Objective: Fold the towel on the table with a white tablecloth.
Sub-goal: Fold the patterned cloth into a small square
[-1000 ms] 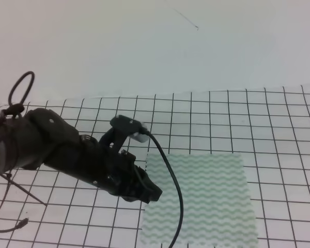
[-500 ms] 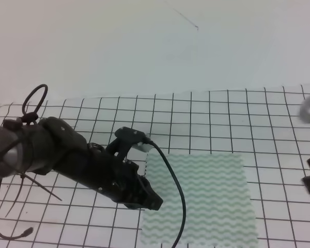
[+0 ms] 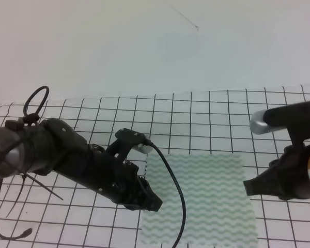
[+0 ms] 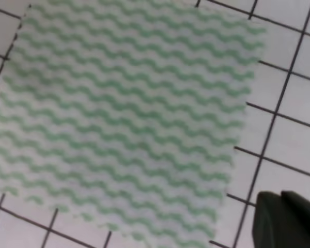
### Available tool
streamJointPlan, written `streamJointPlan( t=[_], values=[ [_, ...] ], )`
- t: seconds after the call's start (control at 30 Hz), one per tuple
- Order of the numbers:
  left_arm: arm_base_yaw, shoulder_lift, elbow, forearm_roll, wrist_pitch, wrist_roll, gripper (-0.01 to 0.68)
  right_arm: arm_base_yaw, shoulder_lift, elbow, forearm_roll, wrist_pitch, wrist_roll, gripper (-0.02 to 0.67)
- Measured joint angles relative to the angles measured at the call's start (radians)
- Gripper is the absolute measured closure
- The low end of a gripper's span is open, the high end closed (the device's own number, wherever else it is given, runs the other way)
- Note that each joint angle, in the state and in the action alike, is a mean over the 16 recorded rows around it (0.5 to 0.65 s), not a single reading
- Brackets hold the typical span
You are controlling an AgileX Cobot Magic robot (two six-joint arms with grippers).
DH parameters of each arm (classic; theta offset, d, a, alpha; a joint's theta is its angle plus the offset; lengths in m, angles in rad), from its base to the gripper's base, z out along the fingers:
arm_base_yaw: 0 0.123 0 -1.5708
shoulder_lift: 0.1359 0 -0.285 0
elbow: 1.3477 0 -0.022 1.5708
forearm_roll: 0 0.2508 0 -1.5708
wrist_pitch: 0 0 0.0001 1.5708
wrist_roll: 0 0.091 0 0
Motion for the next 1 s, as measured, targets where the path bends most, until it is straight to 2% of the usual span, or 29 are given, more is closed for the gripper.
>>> streamJointPlan(
  t=[0.3, 0.47, 0.87, 1.0],
  values=[
    [0.0, 0.041, 0.0, 0.003, 0.024, 0.008, 0.672, -0.001, 0.013, 0.171, 0.111, -0.218, 0.118, 0.649],
    [0.0, 0.078, 0.0, 0.001, 0.036, 0.005, 0.672, -0.001, 0.013, 0.228, 0.155, -0.277, 0.127, 0.625],
    [0.0, 0.144, 0.0, 0.001, 0.018, -0.006, 0.672, -0.001, 0.015, 0.241, 0.208, -0.289, 0.163, 0.344],
    [0.0, 0.153, 0.0, 0.001, 0.011, -0.008, 0.672, -0.001, 0.024, 0.241, 0.224, -0.29, 0.174, 0.275]
  ],
)
